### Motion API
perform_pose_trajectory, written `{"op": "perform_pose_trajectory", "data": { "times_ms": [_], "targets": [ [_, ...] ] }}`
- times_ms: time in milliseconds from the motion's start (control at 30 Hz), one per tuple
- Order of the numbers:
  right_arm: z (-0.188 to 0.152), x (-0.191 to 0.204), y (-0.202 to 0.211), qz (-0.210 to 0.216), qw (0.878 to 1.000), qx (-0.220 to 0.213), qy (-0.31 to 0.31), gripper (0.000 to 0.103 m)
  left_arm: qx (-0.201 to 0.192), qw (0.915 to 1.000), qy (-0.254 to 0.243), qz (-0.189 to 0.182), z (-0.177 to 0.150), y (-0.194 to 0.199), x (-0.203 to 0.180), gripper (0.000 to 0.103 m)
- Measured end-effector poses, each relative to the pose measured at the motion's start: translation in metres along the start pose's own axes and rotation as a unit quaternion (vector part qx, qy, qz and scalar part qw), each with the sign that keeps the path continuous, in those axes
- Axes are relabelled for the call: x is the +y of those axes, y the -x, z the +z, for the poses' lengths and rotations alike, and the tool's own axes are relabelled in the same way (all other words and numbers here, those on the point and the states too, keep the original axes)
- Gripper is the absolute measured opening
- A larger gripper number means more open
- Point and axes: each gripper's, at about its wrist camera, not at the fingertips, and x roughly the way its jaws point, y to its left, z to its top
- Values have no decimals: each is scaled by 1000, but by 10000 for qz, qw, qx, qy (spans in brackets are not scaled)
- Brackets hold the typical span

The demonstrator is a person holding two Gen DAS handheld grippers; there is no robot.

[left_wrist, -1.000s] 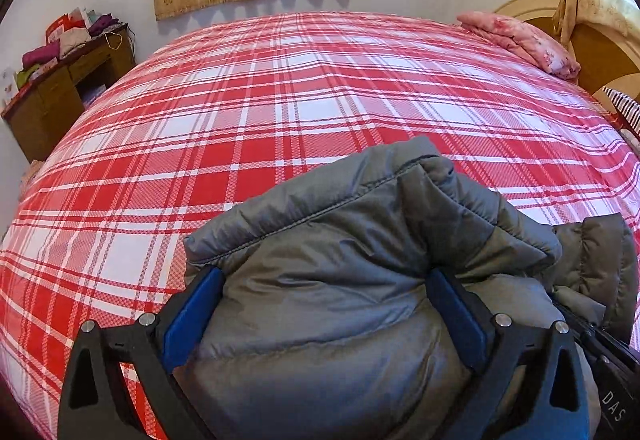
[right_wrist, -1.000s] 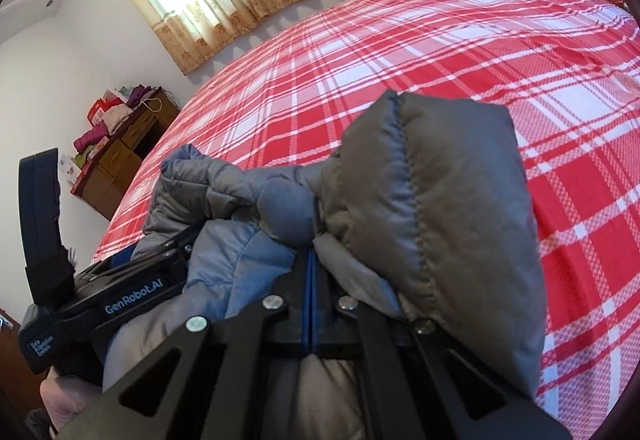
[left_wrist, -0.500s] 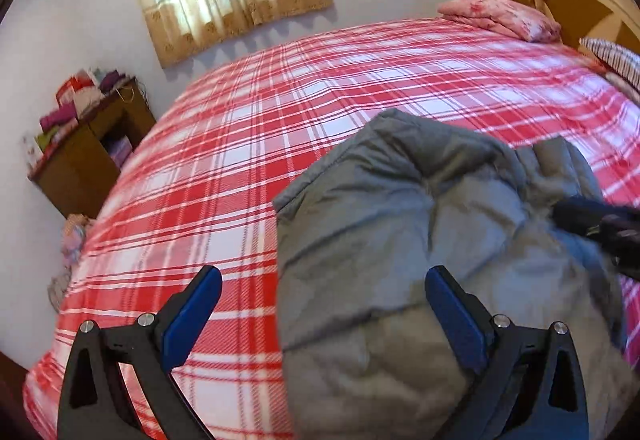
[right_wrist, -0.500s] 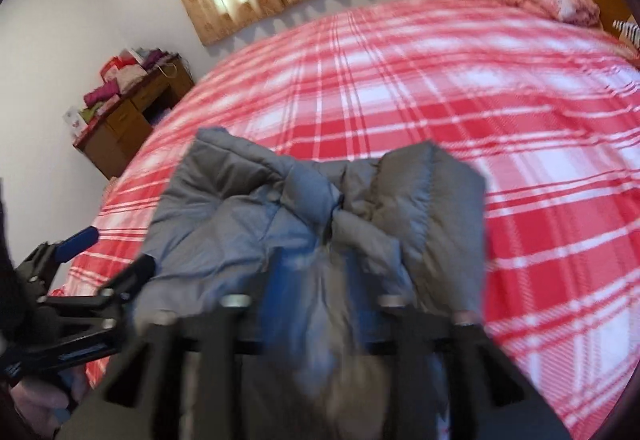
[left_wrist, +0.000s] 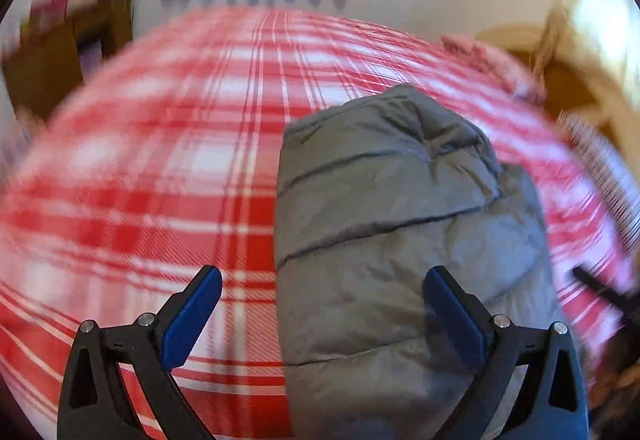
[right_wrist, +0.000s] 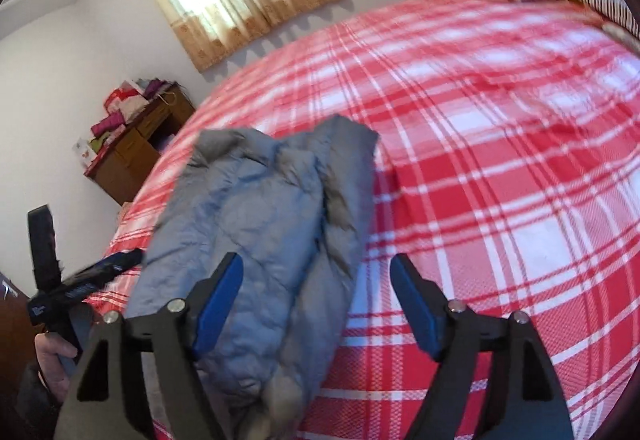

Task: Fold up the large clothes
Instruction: 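Grasp the grey jacket bundle with both tools and lift it, then carry the lifted jacket bundle with both tools toward the bed corner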

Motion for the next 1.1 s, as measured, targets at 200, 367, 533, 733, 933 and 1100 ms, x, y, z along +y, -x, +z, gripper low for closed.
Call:
{"op": "perform_pose_trajectory", "data": {
  "times_ms": [200,367,533,733,933,1100],
  "targets": [
    [6,-7,-40,277,9989,241,-276,79,239,9962,339,-760,1,-28,5,102],
    [4,-7,-50,492,9981,272,-253,79,314,9942,430,-930,1,-41,2,102],
    [4,-10,-57,740,9963,378,-208,79,426,9939,394,-941,-1,-47,-4,102],
    [7,-13,-64,923,9943,451,-275,79,492,9921,459,-1055,-3,-48,1,102],
    [5,-17,-66,1088,9926,479,-245,80,580,9847,561,-1543,-5,-51,16,102],
    [2,-20,-64,1191,9910,593,-129,80,612,9832,284,-1695,-3,-54,10,102]
  ]
}}
